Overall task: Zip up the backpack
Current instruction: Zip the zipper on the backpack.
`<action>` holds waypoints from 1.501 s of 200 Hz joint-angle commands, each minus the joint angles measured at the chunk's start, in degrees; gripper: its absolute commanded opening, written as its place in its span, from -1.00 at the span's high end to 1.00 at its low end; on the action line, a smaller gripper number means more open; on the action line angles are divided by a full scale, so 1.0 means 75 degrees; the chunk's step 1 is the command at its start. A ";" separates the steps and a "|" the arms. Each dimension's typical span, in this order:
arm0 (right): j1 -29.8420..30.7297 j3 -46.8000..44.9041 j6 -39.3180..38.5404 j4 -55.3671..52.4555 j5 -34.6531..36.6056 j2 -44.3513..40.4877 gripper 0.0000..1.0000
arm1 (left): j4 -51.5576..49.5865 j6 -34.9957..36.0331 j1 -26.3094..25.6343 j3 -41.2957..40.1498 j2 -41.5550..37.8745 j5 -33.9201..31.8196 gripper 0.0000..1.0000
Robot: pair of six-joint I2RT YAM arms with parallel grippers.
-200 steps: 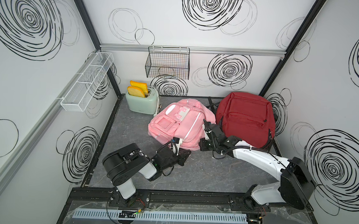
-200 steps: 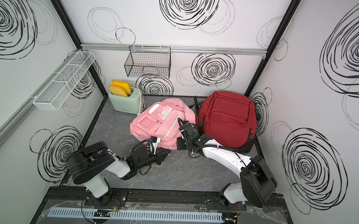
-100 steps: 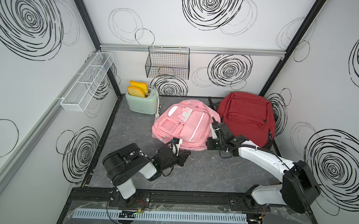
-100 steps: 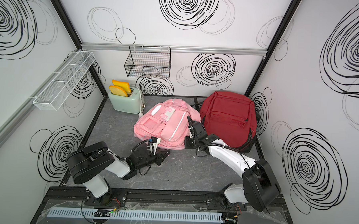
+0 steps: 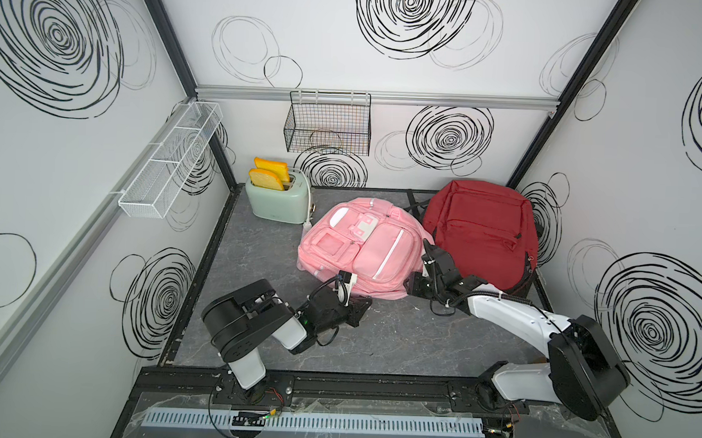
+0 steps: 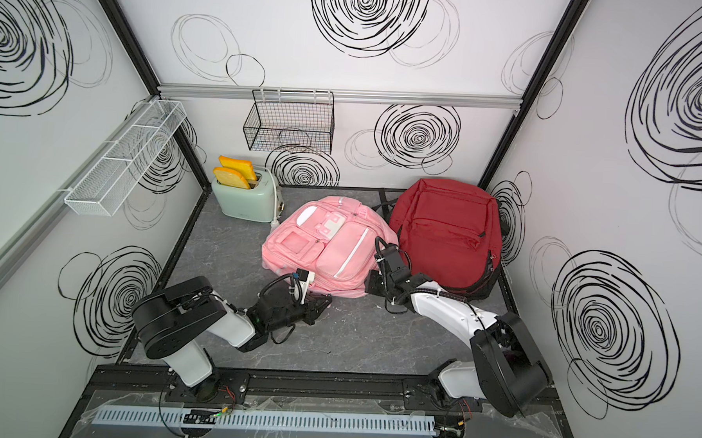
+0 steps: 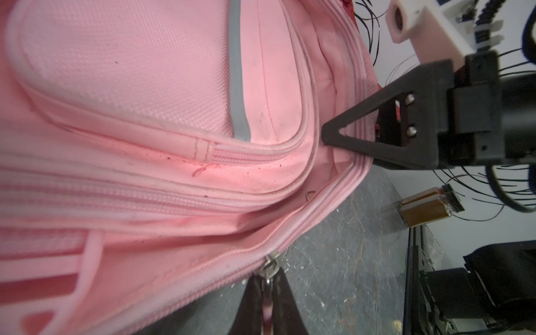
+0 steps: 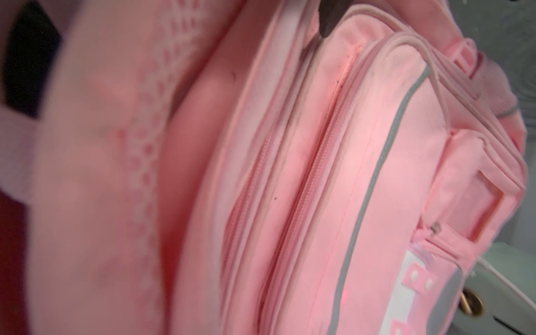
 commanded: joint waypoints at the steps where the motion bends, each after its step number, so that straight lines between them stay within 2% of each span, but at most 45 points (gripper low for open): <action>1: -0.0029 -0.0479 0.1257 0.1460 -0.0590 -0.0318 -0.24 | 0.0270 0.0033 -0.0070 0.0062 0.0023 0.0143 1.00; 13: 0.0016 -0.0740 0.1773 0.1963 -0.0975 -0.0360 -0.30 | 0.0268 0.0056 -0.0086 0.0097 0.0023 0.0152 1.00; 17: 0.0043 -0.0816 0.1936 0.2060 -0.1055 -0.0376 -0.43 | 0.0245 0.0067 -0.0102 0.0110 0.0024 0.0160 1.00; 24: 0.0094 -0.0937 0.2191 0.2260 -0.1174 -0.0399 -0.53 | 0.0224 0.0081 -0.0116 0.0135 0.0023 0.0152 1.00; 48: 0.0337 -0.1328 0.2925 0.2703 -0.1353 -0.0493 -0.64 | 0.0206 0.0097 -0.0144 0.0149 0.0035 0.0150 1.00; 90: 0.0706 -0.1987 0.3926 0.3558 -0.1532 -0.0216 -0.65 | 0.0162 0.0120 -0.0163 0.0147 0.0012 0.0096 1.00; 189: 0.1165 -0.1746 0.4288 0.4933 -0.1519 0.1070 -0.58 | 0.0204 0.0120 -0.0168 0.0109 0.0004 0.0071 1.00; 198: 0.1167 -0.1678 0.4250 0.4949 -0.1539 0.1101 -0.48 | 0.0209 0.0120 -0.0168 0.0103 0.0012 0.0073 1.00; 215: 0.1165 -0.1622 0.4102 0.4886 -0.1471 0.1055 0.08 | 0.0195 0.0120 -0.0162 0.0098 -0.0011 0.0064 1.00; 222: 0.1174 -0.1621 0.4058 0.4826 -0.1405 0.1004 0.25 | 0.0192 0.0120 -0.0167 0.0095 -0.0012 0.0058 1.00; 268: 0.1211 -0.1561 0.3593 0.4558 -0.1179 0.0591 0.99 | 0.0192 0.0120 -0.0162 0.0092 -0.0002 0.0051 1.00; 300: 0.1371 -0.1158 0.2907 0.3989 -0.0921 0.0407 1.00 | 0.0172 0.0114 -0.0167 0.0092 -0.0012 0.0002 1.00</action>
